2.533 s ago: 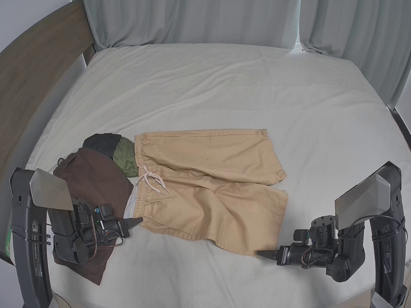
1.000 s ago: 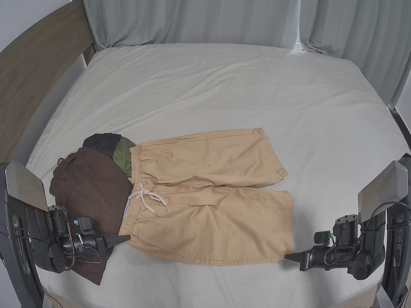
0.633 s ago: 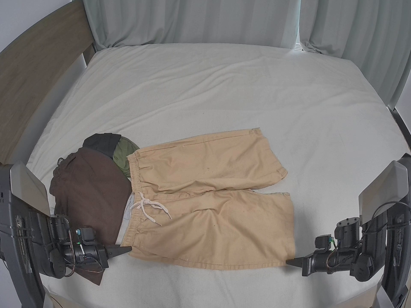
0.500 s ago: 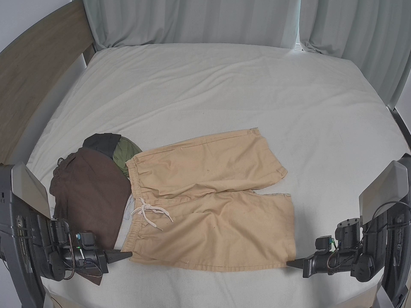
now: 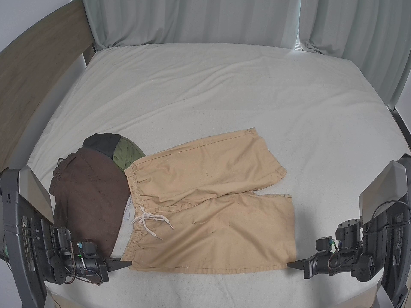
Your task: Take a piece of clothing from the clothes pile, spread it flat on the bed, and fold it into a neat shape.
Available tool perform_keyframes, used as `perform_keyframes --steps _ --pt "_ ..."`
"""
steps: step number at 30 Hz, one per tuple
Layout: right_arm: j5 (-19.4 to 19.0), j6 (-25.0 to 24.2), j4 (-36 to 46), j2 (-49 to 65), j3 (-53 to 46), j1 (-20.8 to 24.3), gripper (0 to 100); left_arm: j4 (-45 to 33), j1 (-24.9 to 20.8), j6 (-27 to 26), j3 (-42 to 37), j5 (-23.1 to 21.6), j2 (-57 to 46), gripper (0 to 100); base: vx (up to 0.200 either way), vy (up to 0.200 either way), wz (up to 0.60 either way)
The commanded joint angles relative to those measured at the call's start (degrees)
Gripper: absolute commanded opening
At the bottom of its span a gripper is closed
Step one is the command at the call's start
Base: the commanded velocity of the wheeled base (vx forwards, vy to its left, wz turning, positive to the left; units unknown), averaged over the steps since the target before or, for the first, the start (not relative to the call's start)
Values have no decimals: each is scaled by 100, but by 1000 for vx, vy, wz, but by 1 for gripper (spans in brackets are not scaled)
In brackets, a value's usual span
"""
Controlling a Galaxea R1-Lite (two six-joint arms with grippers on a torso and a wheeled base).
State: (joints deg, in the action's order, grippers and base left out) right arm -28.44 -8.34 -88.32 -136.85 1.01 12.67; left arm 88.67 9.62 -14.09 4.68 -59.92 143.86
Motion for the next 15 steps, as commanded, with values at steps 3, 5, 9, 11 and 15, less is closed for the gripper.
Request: perform_keyframes --steps 3,5,9,11,15 --pt "-21 16 -1 -70 -101 -19 0 1 -30 3 50 6 195 0 0 0 0" --pt "-21 16 -10 -70 -101 -19 0 1 -65 38 130 24 195 0 0 0 0" --pt "-21 16 -10 -43 -92 -27 0 1 -65 65 253 33 195 100 0 0 0" --pt "-21 16 -10 -43 -101 -27 0 1 -65 56 279 24 186 100 0 0 0" --pt "-39 34 -10 -35 -92 -19 100 10 -74 47 288 24 177 100 0 0 0"
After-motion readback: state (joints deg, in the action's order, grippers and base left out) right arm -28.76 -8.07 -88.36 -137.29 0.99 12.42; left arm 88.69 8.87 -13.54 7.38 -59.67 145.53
